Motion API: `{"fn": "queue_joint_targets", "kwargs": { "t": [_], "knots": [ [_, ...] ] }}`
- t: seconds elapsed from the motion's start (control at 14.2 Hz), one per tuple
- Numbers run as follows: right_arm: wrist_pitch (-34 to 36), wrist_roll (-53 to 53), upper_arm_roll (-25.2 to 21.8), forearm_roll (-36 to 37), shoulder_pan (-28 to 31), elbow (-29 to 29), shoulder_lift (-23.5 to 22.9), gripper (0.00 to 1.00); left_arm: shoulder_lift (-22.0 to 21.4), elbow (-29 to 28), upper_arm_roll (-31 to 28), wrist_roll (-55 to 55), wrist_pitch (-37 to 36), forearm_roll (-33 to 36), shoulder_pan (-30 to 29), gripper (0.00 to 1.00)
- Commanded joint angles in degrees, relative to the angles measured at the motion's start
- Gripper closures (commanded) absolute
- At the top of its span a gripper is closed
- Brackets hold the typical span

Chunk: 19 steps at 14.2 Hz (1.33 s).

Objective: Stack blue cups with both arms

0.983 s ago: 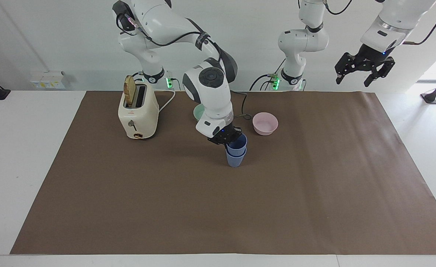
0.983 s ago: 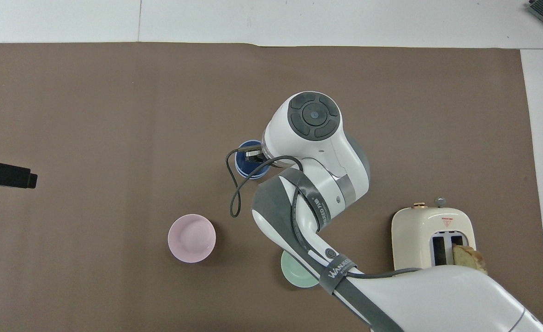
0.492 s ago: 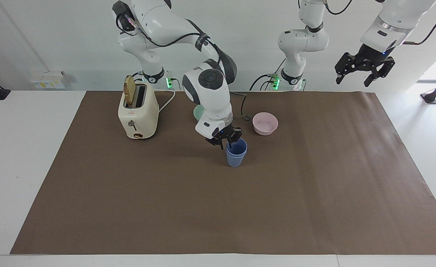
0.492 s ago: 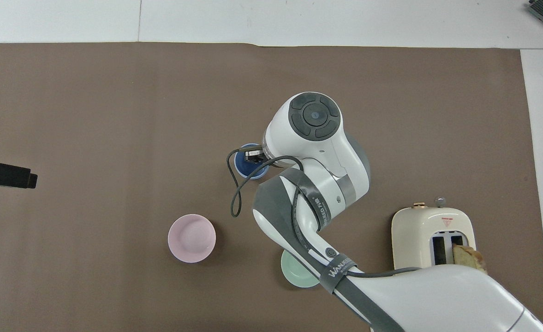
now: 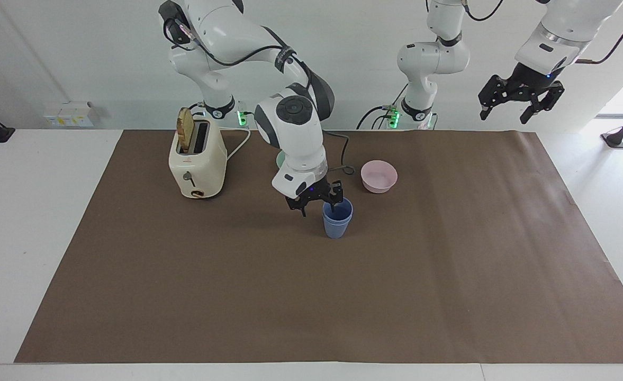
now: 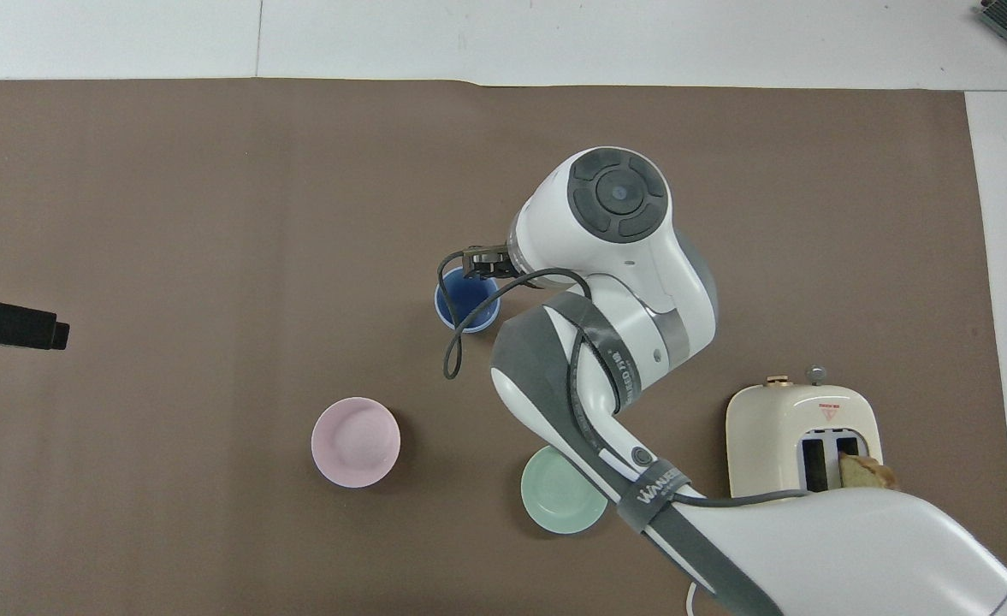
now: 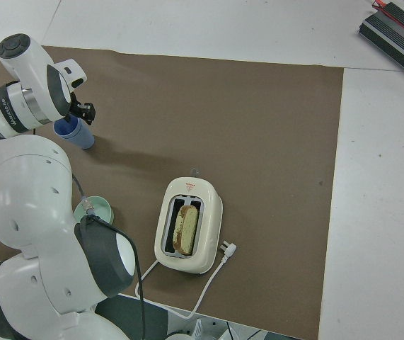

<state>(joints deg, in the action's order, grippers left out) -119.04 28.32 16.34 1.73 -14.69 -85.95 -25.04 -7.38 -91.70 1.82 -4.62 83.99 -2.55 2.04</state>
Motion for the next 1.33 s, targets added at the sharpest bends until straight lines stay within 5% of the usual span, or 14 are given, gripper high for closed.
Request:
{"fn": "queue_joint_targets", "kwargs": {
  "t": [0.0,1.26],
  "knots": [
    [2.48,-1.24,0.71,0.73,5.27,0.16,3.15,0.00,-0.71,-0.06,0.03,-0.39,-0.85,-0.44,-0.37,0.00],
    [27.88,-28.23,-0.77,2.92,26.73,5.43,14.93,0.00,-0.71,-0.06,0.03,-0.39,-0.85,-0.44,-0.37,0.00]
  ]
}}
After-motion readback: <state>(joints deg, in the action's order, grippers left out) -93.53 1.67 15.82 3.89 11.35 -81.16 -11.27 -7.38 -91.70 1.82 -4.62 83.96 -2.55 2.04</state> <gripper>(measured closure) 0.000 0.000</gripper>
